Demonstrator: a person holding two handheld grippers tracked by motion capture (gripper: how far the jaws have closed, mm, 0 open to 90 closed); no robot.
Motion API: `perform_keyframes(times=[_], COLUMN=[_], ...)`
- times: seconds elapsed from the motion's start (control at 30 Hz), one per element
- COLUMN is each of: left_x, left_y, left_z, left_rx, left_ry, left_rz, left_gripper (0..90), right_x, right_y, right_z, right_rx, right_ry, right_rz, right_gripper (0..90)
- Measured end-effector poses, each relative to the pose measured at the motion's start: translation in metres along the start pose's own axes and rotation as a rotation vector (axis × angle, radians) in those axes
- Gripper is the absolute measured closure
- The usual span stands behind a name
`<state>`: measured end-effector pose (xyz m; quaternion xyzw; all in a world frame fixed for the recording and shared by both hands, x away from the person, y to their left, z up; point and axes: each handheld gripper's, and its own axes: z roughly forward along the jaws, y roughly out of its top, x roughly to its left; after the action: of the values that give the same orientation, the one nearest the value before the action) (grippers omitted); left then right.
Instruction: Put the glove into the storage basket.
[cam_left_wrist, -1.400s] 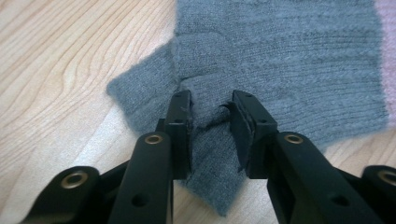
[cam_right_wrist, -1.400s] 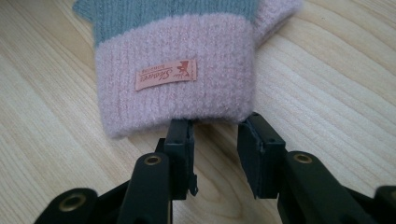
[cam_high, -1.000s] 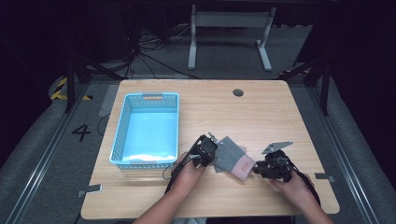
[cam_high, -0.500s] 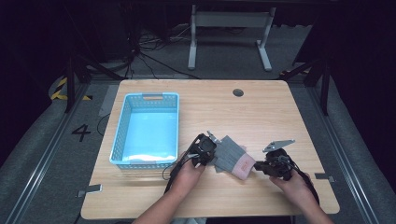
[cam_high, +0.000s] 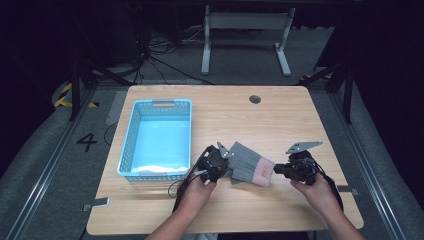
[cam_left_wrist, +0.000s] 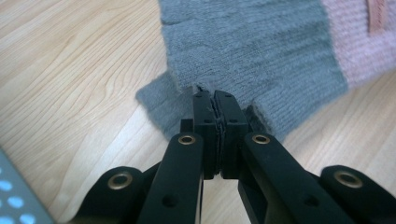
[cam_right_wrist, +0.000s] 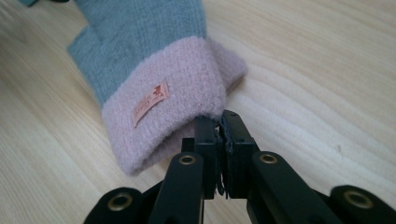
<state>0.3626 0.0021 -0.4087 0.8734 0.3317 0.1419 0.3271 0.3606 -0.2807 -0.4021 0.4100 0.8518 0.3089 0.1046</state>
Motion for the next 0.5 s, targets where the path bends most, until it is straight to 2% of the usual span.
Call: perform_keyframes(times=[0.2,0.33,0.5], left_x=[-0.002,-0.002,-0.005], left_y=[-0.007,-0.011,-0.013], left_z=[-0.011,-0.015,-0.016], left_rx=[-0.003,-0.001,0.007], left_ry=[0.015,0.011,-0.003], left_rz=[-0.008,-0.022,-0.019], left_gripper=[88.7,88.7,88.7], right_x=[-0.002,-0.004,-0.008], right_y=[0.015,0.023,0.03], right_z=[0.007,0.013,0.024], right_rx=[-0.009,-0.012,-0.002], right_ry=[0.003,0.002,-0.001], right_rz=[-0.018,-0.027,-0.018], right_gripper=[86.6,86.7,86.8])
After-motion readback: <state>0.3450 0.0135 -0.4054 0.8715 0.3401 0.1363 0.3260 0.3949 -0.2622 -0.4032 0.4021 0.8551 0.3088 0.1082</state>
